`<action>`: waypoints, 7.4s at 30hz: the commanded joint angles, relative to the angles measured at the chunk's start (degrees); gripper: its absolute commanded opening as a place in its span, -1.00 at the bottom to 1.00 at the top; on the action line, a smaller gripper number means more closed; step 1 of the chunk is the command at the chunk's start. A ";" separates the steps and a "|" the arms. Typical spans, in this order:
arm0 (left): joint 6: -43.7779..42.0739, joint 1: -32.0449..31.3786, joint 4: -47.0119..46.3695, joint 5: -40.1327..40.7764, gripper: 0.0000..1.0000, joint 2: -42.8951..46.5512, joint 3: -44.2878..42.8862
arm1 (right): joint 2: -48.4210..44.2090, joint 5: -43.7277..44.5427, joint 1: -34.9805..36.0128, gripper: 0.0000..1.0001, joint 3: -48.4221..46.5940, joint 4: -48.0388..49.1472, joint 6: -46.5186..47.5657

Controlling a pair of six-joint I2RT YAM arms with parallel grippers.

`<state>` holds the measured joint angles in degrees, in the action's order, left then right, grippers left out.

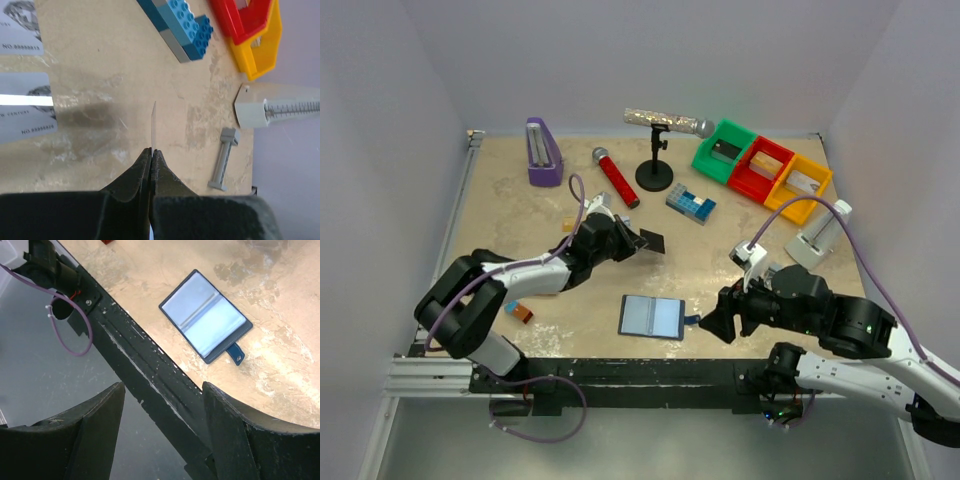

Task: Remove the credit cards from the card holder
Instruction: Place the credit card at the center of the board, then remove the credit card from the card holder.

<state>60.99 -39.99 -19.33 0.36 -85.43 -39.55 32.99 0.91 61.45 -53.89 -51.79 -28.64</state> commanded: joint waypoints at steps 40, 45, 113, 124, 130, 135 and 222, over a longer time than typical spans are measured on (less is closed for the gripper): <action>3.17 6.85 -2.47 -2.12 -0.42 -23.73 -18.11 | 4.18 1.91 -0.02 0.37 1.07 5.91 1.31; 2.47 7.38 -2.03 -2.38 -0.31 -22.86 -18.02 | 4.27 2.43 -0.02 0.38 1.24 5.82 1.05; 1.23 -17.49 7.12 10.01 0.04 33.49 26.45 | 37.67 -0.73 -14.08 -0.34 18.55 23.31 -14.25; 1.15 -17.49 5.27 9.05 0.05 30.59 25.58 | 34.52 -1.53 -14.08 -1.00 21.54 26.38 -13.29; -2.28 -17.49 9.31 5.27 0.35 27.51 20.13 | 28.36 -4.60 -13.90 -1.00 24.09 29.11 -12.23; -2.28 -17.49 7.56 4.74 0.37 26.11 19.34 | 27.13 -5.21 -13.90 -1.00 24.97 29.03 -11.87; -10.54 -23.56 11.15 4.55 0.22 15.11 9.31 | 30.55 -7.76 -13.90 -1.00 25.67 32.36 -10.56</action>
<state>51.29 -63.46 -10.79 -1.08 -74.17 -31.24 65.10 -6.22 47.55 -28.25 -21.17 -39.86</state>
